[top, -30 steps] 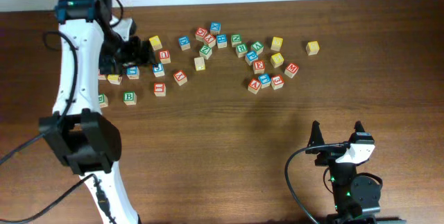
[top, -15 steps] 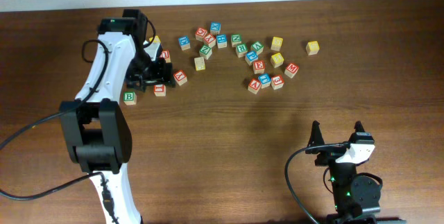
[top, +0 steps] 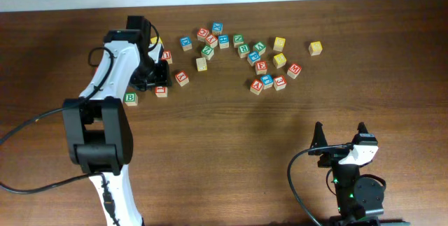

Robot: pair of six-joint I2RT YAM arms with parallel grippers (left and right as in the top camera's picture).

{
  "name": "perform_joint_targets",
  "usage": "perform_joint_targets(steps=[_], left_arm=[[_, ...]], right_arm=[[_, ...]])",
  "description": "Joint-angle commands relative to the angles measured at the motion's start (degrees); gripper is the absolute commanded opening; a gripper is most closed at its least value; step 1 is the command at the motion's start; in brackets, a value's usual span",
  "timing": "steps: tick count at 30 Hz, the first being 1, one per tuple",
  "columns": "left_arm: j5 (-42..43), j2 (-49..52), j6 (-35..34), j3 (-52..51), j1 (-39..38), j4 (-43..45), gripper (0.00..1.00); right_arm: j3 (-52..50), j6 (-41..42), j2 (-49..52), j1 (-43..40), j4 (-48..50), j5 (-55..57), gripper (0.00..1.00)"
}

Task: Spell out ICRA
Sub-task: 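Lower the left gripper onto the red-lettered 'I' block, then close the left gripper on the 'I' block and lift it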

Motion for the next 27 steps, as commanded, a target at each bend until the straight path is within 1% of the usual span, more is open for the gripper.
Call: perform_joint_targets(steps=[1, 4, 6, 7, 10, 15, 16, 25, 27], left_arm=[[-0.6, 0.3, -0.5, -3.0, 0.0, 1.4, 0.50], [-0.7, 0.3, -0.5, -5.1, 0.0, 3.5, 0.51], [-0.6, 0.3, -0.5, -5.7, 0.0, 4.1, 0.50], [-0.7, 0.3, -0.5, -5.7, 0.0, 4.1, 0.49], [-0.7, 0.3, -0.5, -5.7, 0.0, 5.1, 0.40], [-0.7, 0.3, -0.5, -5.7, 0.0, 7.0, 0.36], [-0.7, 0.3, -0.5, -5.7, 0.0, 7.1, 0.34], [-0.7, 0.3, -0.5, -5.7, 0.0, 7.0, 0.24], [-0.6, 0.3, -0.5, -5.7, 0.0, 7.1, 0.24]], right_arm=[[-0.3, -0.4, -0.4, -0.5, -0.5, 0.5, 0.98], [-0.3, -0.4, -0.4, -0.5, -0.4, 0.5, 0.98], [-0.3, -0.4, -0.4, -0.5, -0.4, 0.5, 0.98], [-0.3, -0.4, -0.4, -0.5, -0.4, 0.5, 0.98], [-0.3, -0.4, -0.4, -0.5, -0.4, 0.5, 0.98], [-0.3, -0.4, -0.4, -0.5, -0.4, 0.5, 0.98], [-0.3, -0.4, -0.4, -0.5, -0.4, 0.5, 0.98], [-0.3, -0.4, -0.4, -0.5, -0.5, 0.5, 0.98], [-0.3, -0.4, -0.4, -0.5, -0.4, 0.5, 0.98]])
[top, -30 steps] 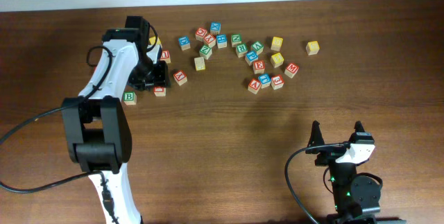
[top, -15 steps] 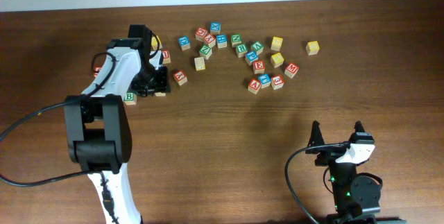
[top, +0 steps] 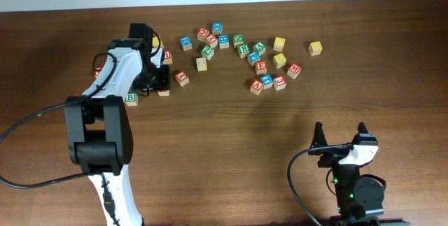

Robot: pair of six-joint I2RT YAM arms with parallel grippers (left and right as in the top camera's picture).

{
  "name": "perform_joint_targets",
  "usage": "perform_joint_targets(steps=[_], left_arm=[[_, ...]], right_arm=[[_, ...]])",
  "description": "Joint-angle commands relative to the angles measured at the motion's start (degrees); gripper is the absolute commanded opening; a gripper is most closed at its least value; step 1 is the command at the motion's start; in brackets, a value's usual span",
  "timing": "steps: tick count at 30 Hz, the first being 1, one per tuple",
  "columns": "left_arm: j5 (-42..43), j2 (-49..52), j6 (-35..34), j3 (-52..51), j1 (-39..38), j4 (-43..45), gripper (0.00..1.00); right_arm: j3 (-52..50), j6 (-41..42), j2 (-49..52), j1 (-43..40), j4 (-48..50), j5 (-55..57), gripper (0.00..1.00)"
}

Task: Spell out ICRA
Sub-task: 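Close the left gripper on the 'I' block and lift it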

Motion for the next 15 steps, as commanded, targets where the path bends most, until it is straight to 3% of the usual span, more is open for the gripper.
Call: perform_joint_targets(steps=[1, 7, 15], left_arm=[[-0.4, 0.2, -0.3, -0.3, 0.0, 0.1, 0.25], [-0.4, -2.9, -0.3, 3.6, 0.0, -1.5, 0.24], [-4.6, -17.4, -0.9, 4.3, 0.3, -1.7, 0.19]], right_arm=[[-0.3, -0.4, -0.4, -0.5, -0.4, 0.5, 0.98], [-0.3, -0.4, -0.4, -0.5, -0.4, 0.5, 0.98], [-0.3, -0.4, -0.4, -0.5, -0.4, 0.5, 0.98]])
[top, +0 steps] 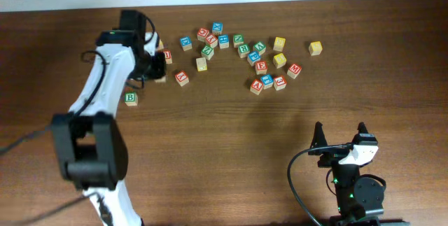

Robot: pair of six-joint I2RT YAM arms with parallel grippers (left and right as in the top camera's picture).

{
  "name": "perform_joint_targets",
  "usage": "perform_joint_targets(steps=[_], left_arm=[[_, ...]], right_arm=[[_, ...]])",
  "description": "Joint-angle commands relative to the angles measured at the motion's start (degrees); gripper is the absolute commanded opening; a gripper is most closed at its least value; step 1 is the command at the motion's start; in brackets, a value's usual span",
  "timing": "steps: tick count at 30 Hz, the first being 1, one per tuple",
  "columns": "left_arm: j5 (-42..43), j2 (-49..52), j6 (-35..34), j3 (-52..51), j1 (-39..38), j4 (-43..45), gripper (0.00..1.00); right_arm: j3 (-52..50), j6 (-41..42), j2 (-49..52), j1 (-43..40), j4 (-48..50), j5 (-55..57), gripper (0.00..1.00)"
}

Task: Spell out ICRA
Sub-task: 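Close the left gripper on the 'I' block and lift it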

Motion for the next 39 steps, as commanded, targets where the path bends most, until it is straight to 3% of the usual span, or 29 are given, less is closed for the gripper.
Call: perform_joint_targets(steps=[1, 9, 26, 35, 39], left_arm=[[-5.8, -10.1, -1.9, 2.0, 0.4, -0.3, 0.19], [-15.2, -18.6, -10.3, 2.0, 0.4, -4.6, 0.20], [-15.0, -19.0, -11.5, 1.9, 0.4, -8.1, 0.21], [-11.6, -19.0, -11.5, 1.9, 0.4, -14.8, 0.12], [-6.4, -19.0, -11.5, 1.7, 0.2, -17.6, 0.11]], right_arm=[[-0.3, -0.4, -0.4, -0.5, -0.4, 0.5, 0.98], [-0.3, -0.4, -0.4, -0.5, -0.4, 0.5, 0.98], [-0.3, -0.4, -0.4, -0.5, -0.5, 0.5, 0.98], [-0.3, -0.4, -0.4, -0.5, -0.4, 0.5, 0.98], [-0.3, -0.4, -0.4, -0.5, -0.4, 0.5, 0.98]])
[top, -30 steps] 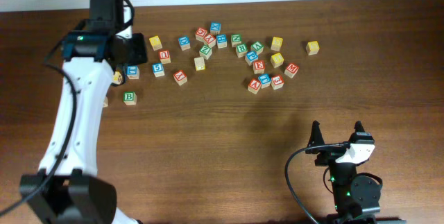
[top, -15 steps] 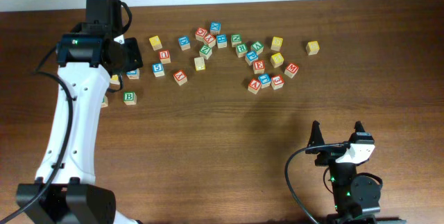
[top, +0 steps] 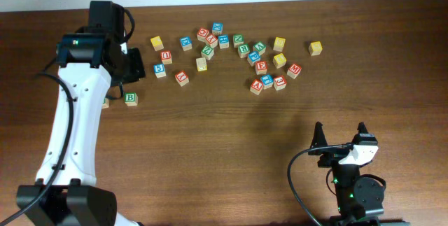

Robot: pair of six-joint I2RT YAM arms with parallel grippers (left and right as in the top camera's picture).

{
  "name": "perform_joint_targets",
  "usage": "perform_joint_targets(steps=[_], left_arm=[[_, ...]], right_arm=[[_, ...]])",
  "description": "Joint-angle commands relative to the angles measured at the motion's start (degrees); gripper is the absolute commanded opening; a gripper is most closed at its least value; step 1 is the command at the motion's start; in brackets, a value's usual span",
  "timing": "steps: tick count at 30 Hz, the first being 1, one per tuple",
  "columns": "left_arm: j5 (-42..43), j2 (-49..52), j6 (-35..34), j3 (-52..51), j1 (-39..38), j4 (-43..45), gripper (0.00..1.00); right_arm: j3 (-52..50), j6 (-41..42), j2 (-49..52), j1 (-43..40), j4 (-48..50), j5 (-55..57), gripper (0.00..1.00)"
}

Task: Spell out ICRA
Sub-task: 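Close the left gripper on the 'I' block and lift it, then carry the 'I' block with the left gripper toward the open table center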

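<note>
Lettered wooden blocks [top: 241,47] lie scattered across the far middle of the table. A smaller left group holds a yellow block [top: 157,43], a red one [top: 166,56], a blue-lettered one [top: 160,70] and another red one [top: 182,78]. A green B block [top: 130,99] lies nearer the front. My left gripper [top: 130,66] hangs just left of this group, seen from above as a dark shape, so its jaws and anything between them are hidden. My right gripper [top: 339,131] rests at the near right, open and empty.
A further block [top: 105,103] peeks out from under the left arm [top: 77,107], which runs along the table's left side. Yellow blocks [top: 316,47] mark the right end of the scatter. The pale wall edge bounds the far side.
My left arm has swung left and its gripper has come away from the left block group to its left side. A yellow block and a blue-lettered block now show. The right arm is unchanged.
My left gripper first stood over a red block beside the green B. At the following two moments it and a small block were each time farther back. Now that front spot is bare, and a blue-lettered block lies among the left group.
</note>
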Motion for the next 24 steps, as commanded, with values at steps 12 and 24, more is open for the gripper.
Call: perform_joint_targets(steps=[12, 24], left_arm=[[7.0, -0.6, -0.9, -9.0, -10.3, -0.7, 0.11], [7.0, -0.5, -0.9, -24.7, -23.3, 14.6, 0.13]], right_arm=[[-0.3, -0.4, -0.4, -0.5, -0.4, 0.5, 0.99], [-0.3, -0.4, -0.4, -0.5, -0.4, 0.5, 0.98]])
